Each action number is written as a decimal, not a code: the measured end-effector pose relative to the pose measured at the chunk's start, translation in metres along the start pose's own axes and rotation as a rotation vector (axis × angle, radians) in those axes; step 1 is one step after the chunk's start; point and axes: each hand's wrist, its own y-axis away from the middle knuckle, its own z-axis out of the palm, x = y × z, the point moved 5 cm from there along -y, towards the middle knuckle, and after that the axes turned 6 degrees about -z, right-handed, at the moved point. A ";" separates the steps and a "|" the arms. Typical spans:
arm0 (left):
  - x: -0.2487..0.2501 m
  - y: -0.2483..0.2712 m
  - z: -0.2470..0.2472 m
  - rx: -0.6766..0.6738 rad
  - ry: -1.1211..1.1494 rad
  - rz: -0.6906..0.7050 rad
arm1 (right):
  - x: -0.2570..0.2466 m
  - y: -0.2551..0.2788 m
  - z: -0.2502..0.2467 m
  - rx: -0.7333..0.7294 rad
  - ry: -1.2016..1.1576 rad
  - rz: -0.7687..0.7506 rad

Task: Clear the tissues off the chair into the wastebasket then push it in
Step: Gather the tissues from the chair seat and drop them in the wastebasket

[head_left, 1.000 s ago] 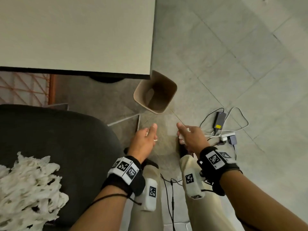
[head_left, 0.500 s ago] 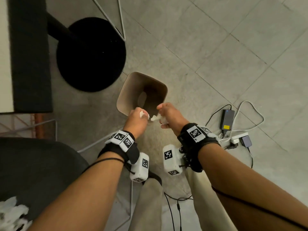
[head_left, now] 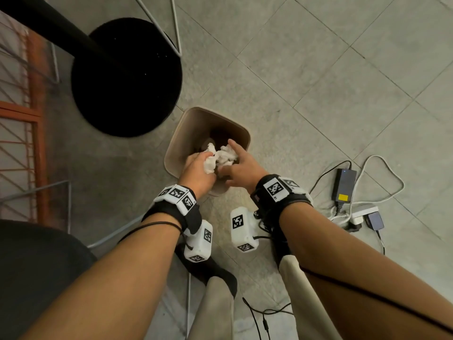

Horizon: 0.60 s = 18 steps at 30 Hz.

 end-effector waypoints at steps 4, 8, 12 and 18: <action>-0.008 0.010 -0.004 0.017 -0.014 0.017 | -0.002 0.014 -0.002 -0.022 -0.025 0.016; -0.011 0.035 -0.009 0.001 0.049 0.012 | -0.002 0.049 -0.002 -0.077 0.062 0.032; -0.014 0.082 -0.016 -0.035 0.163 -0.024 | -0.006 0.098 0.003 -0.081 0.136 0.052; -0.013 0.181 -0.027 -0.071 0.344 0.034 | -0.003 0.169 0.025 -0.175 0.378 -0.004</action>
